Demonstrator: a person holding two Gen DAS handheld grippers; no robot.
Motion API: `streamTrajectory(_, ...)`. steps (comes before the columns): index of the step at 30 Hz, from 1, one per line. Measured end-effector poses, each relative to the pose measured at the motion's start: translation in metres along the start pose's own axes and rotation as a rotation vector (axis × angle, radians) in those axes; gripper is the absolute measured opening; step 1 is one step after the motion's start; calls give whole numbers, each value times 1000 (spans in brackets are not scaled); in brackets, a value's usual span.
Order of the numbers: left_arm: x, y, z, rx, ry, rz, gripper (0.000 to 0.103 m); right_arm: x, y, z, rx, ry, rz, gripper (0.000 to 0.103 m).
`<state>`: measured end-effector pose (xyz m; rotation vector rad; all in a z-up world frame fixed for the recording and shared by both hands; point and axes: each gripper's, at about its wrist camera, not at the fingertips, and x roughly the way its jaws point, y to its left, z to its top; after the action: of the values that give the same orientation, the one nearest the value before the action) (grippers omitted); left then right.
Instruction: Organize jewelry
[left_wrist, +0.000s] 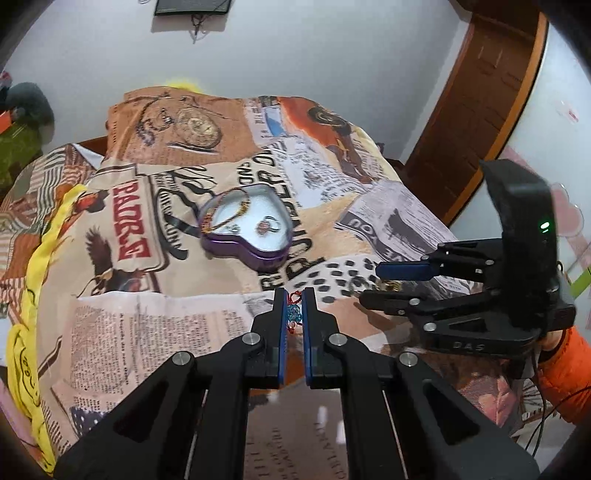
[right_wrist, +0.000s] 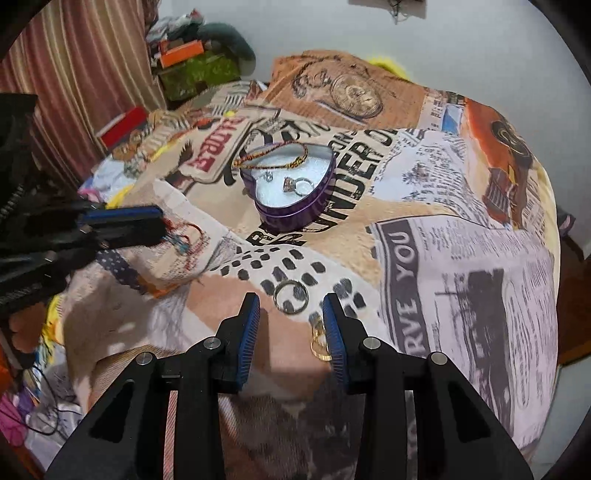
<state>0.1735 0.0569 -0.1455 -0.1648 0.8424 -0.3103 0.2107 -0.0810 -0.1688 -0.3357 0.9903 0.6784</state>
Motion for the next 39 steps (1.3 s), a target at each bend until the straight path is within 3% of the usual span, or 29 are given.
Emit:
streamTrajectory(9,-4,18,-1,-39,-14,14,6,8,-3,3,0,12,46,31)
streamTrajectory(11,-4,20,0,-49,-15,15,6,8,-3,2,0,13,53,20)
streamTrajectory(20,-11,27,7,-68,-34,24,6,-7,-6,10,43,-46,51,20)
streamTrajectory(31,-19,32,32,-73,-88,41,6,-29,-3,42,59,-155,57,20)
streamTrajectory(39,-7,40,52,-61,-98,84,6,-22,-2,65,51,-182,51,20)
